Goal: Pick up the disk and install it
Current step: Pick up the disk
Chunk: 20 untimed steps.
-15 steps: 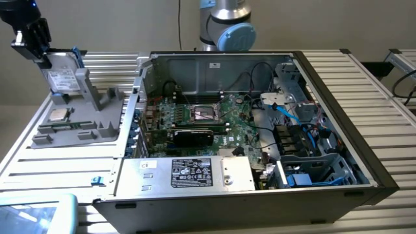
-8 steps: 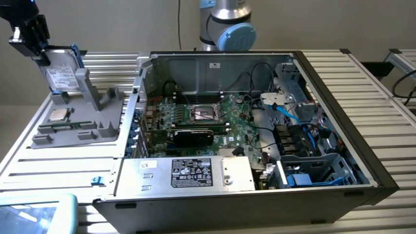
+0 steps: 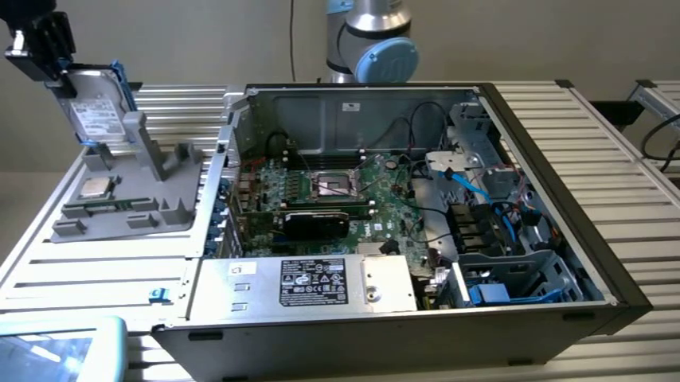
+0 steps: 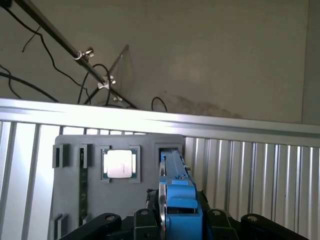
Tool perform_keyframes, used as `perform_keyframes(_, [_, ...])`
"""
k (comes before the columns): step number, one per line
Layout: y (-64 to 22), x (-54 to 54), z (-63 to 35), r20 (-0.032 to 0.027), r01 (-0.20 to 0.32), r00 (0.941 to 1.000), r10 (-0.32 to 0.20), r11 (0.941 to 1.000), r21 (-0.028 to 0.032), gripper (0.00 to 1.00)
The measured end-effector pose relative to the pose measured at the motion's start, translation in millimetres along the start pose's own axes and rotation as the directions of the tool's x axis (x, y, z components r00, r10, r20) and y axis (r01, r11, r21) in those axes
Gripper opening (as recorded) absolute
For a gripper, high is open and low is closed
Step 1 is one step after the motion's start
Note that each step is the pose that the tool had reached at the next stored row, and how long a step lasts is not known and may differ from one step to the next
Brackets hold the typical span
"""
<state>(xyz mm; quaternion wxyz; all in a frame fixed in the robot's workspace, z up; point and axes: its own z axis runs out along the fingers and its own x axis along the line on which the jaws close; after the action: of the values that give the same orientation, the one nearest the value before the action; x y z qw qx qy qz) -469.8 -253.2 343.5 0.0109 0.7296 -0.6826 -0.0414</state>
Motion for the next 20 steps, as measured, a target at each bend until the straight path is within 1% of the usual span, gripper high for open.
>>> perform_keyframes(7, [1.6,-1.0,-22.4,-0.0003,0.000,1.0000,0.000,1.0000,0.0016,0.37])
perform_keyframes(12, [1.7,-1.9,-42.6,-0.0004,0.000,1.0000,0.000,1.0000,0.0018,0.37])
perform_keyframes(17, [-1.8,-2.5,-64.9,-0.0005,0.000,1.0000,0.000,1.0000,0.0018,0.37])
perform_keyframes(20, [-6.0,-2.7,-76.7,-0.0005,0.000,1.0000,0.000,1.0000,0.0017,0.37])
